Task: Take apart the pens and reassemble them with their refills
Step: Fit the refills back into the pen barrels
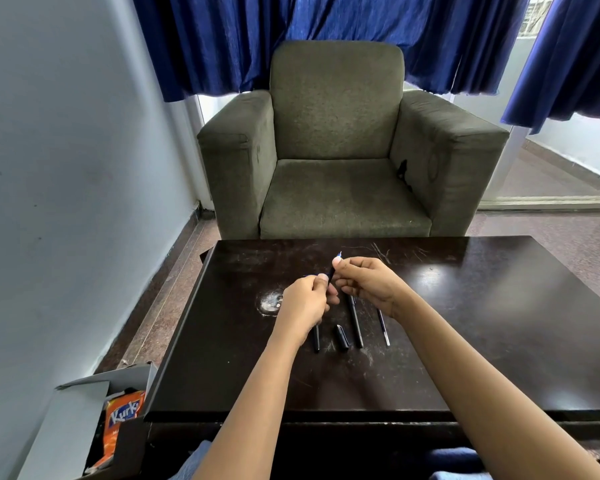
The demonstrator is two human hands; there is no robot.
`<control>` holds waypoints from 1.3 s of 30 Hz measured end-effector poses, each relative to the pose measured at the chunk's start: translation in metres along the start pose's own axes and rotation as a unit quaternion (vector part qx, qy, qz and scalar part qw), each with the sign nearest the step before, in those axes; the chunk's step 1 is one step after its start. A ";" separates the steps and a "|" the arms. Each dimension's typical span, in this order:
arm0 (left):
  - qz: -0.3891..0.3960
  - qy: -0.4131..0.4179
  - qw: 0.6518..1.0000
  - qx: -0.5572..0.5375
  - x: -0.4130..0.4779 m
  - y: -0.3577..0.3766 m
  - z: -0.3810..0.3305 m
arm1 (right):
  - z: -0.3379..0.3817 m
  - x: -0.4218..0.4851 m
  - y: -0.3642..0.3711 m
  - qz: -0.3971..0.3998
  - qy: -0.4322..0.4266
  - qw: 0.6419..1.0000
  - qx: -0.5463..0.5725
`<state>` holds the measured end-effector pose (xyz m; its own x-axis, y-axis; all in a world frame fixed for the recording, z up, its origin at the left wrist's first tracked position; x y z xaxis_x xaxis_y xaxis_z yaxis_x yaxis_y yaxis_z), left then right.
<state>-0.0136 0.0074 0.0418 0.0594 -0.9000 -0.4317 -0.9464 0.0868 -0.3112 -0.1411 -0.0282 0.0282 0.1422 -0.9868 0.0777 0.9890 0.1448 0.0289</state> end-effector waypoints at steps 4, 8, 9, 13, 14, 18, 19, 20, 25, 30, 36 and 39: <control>0.041 -0.022 0.998 -0.030 -0.003 0.006 0.000 | 0.009 -0.003 0.012 0.047 -0.003 0.988 0.146; 0.039 -0.006 0.999 -0.022 -0.003 0.005 -0.003 | 0.009 -0.001 0.008 0.028 -0.014 0.988 0.152; 0.032 0.001 0.999 -0.015 -0.002 0.004 -0.004 | 0.007 -0.001 0.006 0.017 -0.012 0.990 0.142; 0.022 0.013 1.000 -0.011 -0.002 0.002 -0.005 | 0.006 0.000 0.002 -0.010 -0.009 0.994 0.106; 0.027 0.011 0.999 -0.017 -0.002 0.002 -0.005 | 0.006 0.000 0.002 -0.017 -0.010 0.994 0.104; 0.053 -0.006 0.998 -0.039 -0.002 0.006 -0.004 | 0.013 -0.002 0.011 0.022 -0.020 0.983 0.183; 0.067 -0.015 0.996 -0.054 -0.002 0.007 -0.004 | 0.015 -0.003 0.015 0.042 -0.018 0.977 0.206; 0.084 -0.022 0.994 -0.071 -0.002 0.009 -0.003 | 0.017 -0.005 0.018 0.054 -0.015 0.974 0.219; 0.127 -0.035 0.986 -0.103 -0.004 0.013 -0.004 | 0.016 -0.005 0.012 0.006 -0.015 0.980 0.198; 0.112 -0.030 0.989 -0.090 -0.003 0.013 -0.004 | 0.012 -0.003 0.004 -0.036 -0.017 0.992 0.118; 0.052 -0.016 0.997 -0.060 0.001 0.004 -0.004 | 0.014 -0.005 0.010 -0.081 -0.031 0.992 0.096; 0.004 0.016 0.999 -0.049 0.003 -0.004 -0.006 | 0.011 -0.005 0.012 -0.068 -0.024 0.992 0.103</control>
<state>-0.0115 0.0013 0.0467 0.0424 -0.9131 -0.4055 -0.9733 0.0539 -0.2233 -0.1308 -0.0213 0.0390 0.0003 -0.9943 0.1065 0.9690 0.0266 0.2455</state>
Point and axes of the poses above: each hand's wrist, its own x-axis towards the middle knuckle, its own y-axis out of the palm, z = x × y, the point moved 9 cm from there along x, towards the middle knuckle, and after that the axes turned 15 degrees about -y, right-handed, at the moved point
